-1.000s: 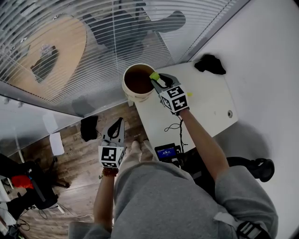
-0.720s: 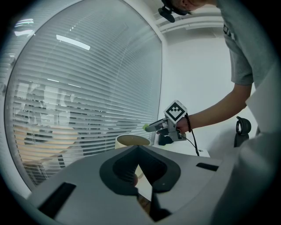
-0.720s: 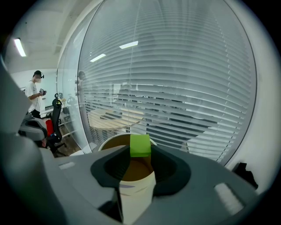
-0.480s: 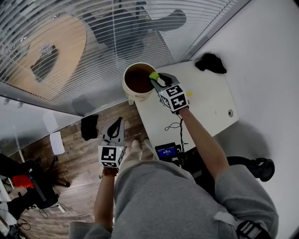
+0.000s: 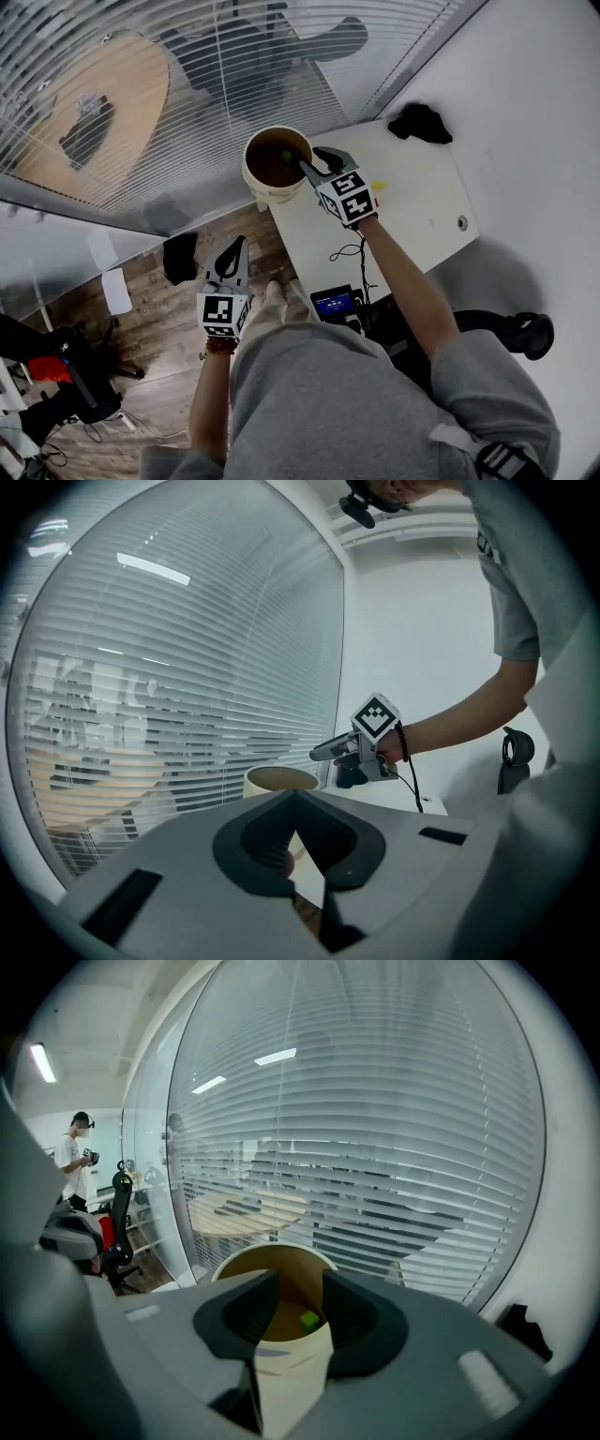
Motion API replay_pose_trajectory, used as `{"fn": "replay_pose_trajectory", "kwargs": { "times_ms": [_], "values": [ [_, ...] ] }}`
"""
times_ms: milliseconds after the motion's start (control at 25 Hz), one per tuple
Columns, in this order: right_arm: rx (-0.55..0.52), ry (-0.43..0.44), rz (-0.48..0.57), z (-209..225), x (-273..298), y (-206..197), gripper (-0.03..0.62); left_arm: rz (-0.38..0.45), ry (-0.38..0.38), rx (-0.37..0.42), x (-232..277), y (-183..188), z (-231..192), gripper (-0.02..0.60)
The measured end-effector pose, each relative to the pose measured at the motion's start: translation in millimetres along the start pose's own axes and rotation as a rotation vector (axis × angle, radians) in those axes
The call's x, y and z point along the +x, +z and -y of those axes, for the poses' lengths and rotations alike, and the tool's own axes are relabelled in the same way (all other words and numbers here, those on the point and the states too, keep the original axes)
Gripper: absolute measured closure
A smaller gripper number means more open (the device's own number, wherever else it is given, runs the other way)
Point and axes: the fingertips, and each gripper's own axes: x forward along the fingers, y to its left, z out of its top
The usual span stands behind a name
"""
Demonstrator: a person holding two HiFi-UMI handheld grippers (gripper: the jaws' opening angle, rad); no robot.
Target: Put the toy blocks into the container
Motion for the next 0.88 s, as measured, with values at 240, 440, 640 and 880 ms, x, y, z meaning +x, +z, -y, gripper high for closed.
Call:
{"fn": "replay_pose_trajectory", "kwargs": {
  "times_ms": [240,440,640,880],
  "values": [
    [0.039,-0.039,0.033,15,-24,-4,0.437,-0.009,-0.021,0.01,5,-1,8,0.574],
    [0.08,-0.096,0.048,39,-57,-19,0.437,-0.019,-0.042,0.023,9,0,19,0.574],
    [0.109,-0.162,0.013,70,-83,-55,0.437,-0.034,-0.059,0.035,16,-2,27,0.574],
    [0.127,-0.239,-0.041,101,-109,-99,0.437,-0.061,-0.079,0.049,22,-9,36,0.574]
  ]
}}
